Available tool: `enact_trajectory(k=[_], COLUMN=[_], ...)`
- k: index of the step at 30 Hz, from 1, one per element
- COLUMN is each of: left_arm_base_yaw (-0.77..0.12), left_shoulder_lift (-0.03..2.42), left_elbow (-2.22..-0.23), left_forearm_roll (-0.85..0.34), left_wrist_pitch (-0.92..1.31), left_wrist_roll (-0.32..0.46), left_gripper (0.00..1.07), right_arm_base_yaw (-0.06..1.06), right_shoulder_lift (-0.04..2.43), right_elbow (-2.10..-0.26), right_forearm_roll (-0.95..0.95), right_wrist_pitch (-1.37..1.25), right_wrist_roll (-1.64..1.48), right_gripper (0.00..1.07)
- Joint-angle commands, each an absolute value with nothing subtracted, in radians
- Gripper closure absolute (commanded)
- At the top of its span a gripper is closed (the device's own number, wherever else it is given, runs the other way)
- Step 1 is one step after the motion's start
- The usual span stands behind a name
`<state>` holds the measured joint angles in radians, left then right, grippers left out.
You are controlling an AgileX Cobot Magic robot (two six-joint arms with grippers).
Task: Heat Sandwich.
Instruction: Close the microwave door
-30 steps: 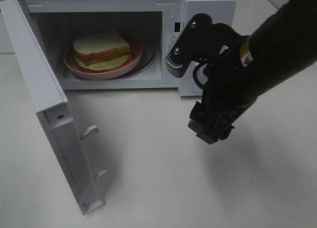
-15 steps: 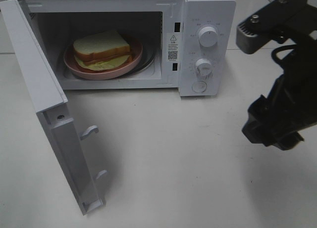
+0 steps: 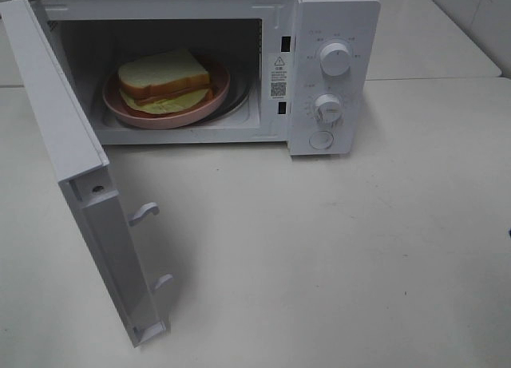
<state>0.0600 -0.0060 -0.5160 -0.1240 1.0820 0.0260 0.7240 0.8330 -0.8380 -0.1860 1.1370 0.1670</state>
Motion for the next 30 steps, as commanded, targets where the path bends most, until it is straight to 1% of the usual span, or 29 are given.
enact_trajectory(k=[1, 4, 6, 7, 8, 9, 11, 12, 14, 16, 17, 18, 21, 22, 30], left_arm_base_yaw=[0.052, 0.052, 0.052, 0.052, 0.052, 0.052, 0.052, 0.052, 0.052, 0.052, 0.052, 0.052, 0.052, 0.052, 0.052], left_shoulder_lift=[-0.021, -0.021, -0.021, -0.021, -0.021, -0.021, -0.021, -0.021, -0.021, -0.021, -0.021, -0.021, -0.021, -0.021, -0.021], left_elbow=[-0.514, -0.514, -0.514, -0.514, -0.514, -0.514, -0.514, -0.514, -0.514, -0.514, -0.514, -0.514, -0.514, -0.514, -0.514], left_forearm_roll=[-0.128, -0.128, -0.128, -0.128, -0.128, -0.128, -0.128, -0.128, -0.128, -0.128, -0.128, -0.128, -0.128, -0.128, -0.128], left_wrist_pitch=[1.072, 1.072, 1.072, 1.072, 1.072, 1.072, 1.072, 1.072, 1.072, 1.072, 1.072, 1.072, 1.072, 1.072, 1.072], left_wrist_roll=[0.028, 0.028, 0.028, 0.028, 0.028, 0.028, 0.028, 0.028, 0.028, 0.028, 0.028, 0.028, 0.028, 0.028, 0.028], left_gripper=[0.07, 0.07, 0.07, 0.07, 0.07, 0.07, 0.07, 0.07, 0.07, 0.07, 0.07, 0.07, 0.07, 0.07, 0.07], right_arm_base_yaw=[0.724, 0.719, 0.663, 0.663, 0.632, 0.573, 0.511, 0.511, 0.431, 0.385, 0.385, 0.343, 0.314, 0.290, 0.216], right_shoulder_lift=[0.736, 0.710, 0.678, 0.678, 0.665, 0.640, 0.606, 0.606, 0.544, 0.494, 0.494, 0.449, 0.404, 0.354, 0.190], right_elbow=[-0.783, -0.753, -0.706, -0.706, -0.691, -0.666, -0.643, -0.643, -0.610, -0.593, -0.593, -0.574, -0.551, -0.545, -0.545], right_forearm_roll=[-0.230, -0.238, -0.225, -0.225, -0.225, -0.226, -0.228, -0.228, -0.228, -0.227, -0.227, -0.227, -0.225, -0.224, -0.224], right_wrist_pitch=[1.133, 1.146, 1.147, 1.147, 1.147, 1.146, 1.144, 1.144, 1.148, 1.147, 1.147, 1.147, 1.148, 1.146, 1.146], right_wrist_roll=[0.170, 0.182, 0.188, 0.188, 0.188, 0.186, 0.177, 0.177, 0.173, 0.173, 0.173, 0.175, 0.178, 0.179, 0.180], right_gripper=[0.31, 0.31, 0.31, 0.31, 0.31, 0.31, 0.31, 0.31, 0.31, 0.31, 0.31, 0.31, 0.31, 0.31, 0.31])
